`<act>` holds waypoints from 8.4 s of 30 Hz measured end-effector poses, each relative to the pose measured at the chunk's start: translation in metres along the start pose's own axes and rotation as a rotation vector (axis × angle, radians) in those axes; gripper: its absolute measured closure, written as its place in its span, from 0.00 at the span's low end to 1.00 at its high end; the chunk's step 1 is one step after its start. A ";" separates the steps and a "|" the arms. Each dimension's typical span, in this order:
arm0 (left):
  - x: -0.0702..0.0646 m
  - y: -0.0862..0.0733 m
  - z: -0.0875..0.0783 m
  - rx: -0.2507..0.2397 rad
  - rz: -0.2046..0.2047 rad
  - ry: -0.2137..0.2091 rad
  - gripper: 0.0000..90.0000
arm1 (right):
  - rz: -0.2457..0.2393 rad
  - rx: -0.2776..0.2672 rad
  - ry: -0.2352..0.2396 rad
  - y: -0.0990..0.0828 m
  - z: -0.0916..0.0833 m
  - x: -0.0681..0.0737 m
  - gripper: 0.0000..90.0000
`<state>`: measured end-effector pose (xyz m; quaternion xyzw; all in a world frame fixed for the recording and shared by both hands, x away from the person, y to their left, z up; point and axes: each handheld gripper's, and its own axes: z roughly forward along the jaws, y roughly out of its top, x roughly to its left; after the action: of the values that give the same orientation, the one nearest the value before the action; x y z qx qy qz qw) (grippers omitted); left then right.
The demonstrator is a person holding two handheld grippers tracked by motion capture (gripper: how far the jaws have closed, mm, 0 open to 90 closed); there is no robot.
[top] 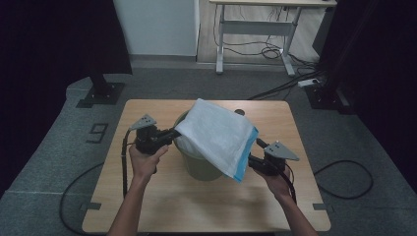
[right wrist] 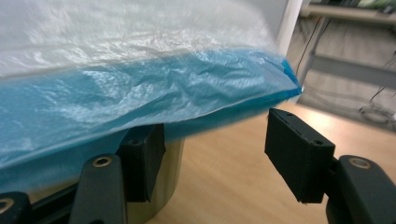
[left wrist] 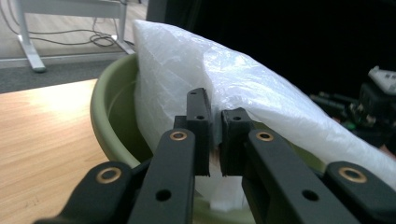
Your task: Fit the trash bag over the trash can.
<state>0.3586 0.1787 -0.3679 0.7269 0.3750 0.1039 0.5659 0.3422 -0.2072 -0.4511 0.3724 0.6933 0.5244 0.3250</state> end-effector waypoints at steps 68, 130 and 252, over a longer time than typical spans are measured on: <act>-0.038 0.022 -0.016 0.089 0.140 -0.049 0.16 | -0.035 -0.072 -0.020 0.038 -0.025 -0.028 0.99; -0.050 0.024 0.007 0.034 0.056 0.137 0.36 | -0.073 -0.108 0.209 0.046 -0.018 0.043 0.99; -0.026 0.017 0.014 -0.144 -0.087 -0.093 1.00 | -0.001 -0.086 0.219 0.031 -0.058 -0.004 0.68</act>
<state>0.3559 0.1498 -0.3504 0.6714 0.3710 0.0722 0.6375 0.3013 -0.2333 -0.4069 0.2981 0.7020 0.5909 0.2632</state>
